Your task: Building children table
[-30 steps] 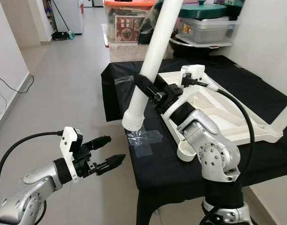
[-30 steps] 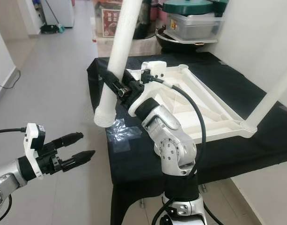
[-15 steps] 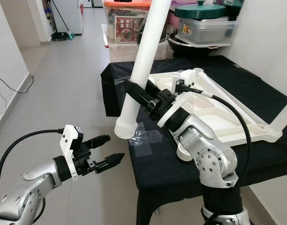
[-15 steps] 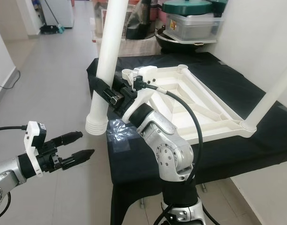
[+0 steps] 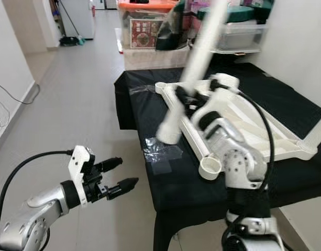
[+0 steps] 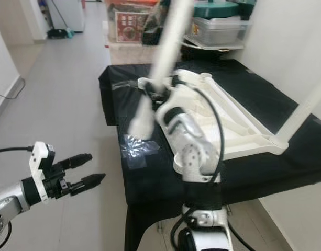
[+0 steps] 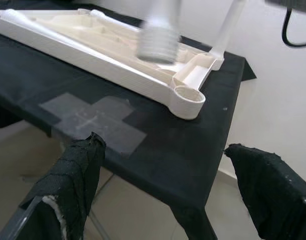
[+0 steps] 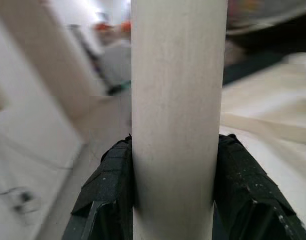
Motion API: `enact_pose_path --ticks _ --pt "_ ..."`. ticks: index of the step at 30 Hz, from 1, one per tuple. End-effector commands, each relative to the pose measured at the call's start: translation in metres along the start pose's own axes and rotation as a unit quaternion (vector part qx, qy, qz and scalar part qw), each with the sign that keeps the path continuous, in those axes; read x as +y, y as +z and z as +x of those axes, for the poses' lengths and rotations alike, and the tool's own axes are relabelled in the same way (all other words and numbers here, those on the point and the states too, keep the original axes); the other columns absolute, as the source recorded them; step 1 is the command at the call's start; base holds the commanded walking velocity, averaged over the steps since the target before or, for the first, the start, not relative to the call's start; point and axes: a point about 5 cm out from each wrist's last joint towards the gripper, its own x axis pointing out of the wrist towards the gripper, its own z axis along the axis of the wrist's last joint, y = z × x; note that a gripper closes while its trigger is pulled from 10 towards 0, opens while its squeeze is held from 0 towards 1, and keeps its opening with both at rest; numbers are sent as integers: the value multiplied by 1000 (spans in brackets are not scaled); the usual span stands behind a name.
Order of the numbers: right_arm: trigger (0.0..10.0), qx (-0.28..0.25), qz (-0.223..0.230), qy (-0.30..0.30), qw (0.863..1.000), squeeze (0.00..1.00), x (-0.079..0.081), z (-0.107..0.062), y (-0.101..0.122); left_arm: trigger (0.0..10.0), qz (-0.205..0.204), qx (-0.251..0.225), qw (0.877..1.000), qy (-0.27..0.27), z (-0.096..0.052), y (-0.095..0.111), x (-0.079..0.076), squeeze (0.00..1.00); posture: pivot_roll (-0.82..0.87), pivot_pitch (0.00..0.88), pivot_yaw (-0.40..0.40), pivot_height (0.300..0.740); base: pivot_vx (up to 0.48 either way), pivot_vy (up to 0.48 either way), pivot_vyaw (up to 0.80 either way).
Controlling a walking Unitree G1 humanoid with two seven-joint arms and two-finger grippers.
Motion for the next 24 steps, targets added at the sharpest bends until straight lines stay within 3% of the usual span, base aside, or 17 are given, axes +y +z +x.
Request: enact_pose_path --ticks 1,3,6,24 --pt "0 -16 0 -63 998 0 -15 0 4 10000 2 0 1000 -2 2 -2 -4 0 5 0 -61 740 0 0 0" --pt "0 -19 3 -121 992 0 -30 -1 6 10000 -4 2 1000 -3 2 -5 -7 0 7 0 -59 740 0 0 0" --pt "0 -17 9 -140 990 0 -33 -2 5 10000 -6 3 1000 -3 3 -7 -9 0 7 0 -59 740 0 0 0" --pt "0 -13 25 -161 986 0 -29 0 3 10000 -9 8 1000 -8 4 -10 -11 0 6 0 -56 740 0 0 0"
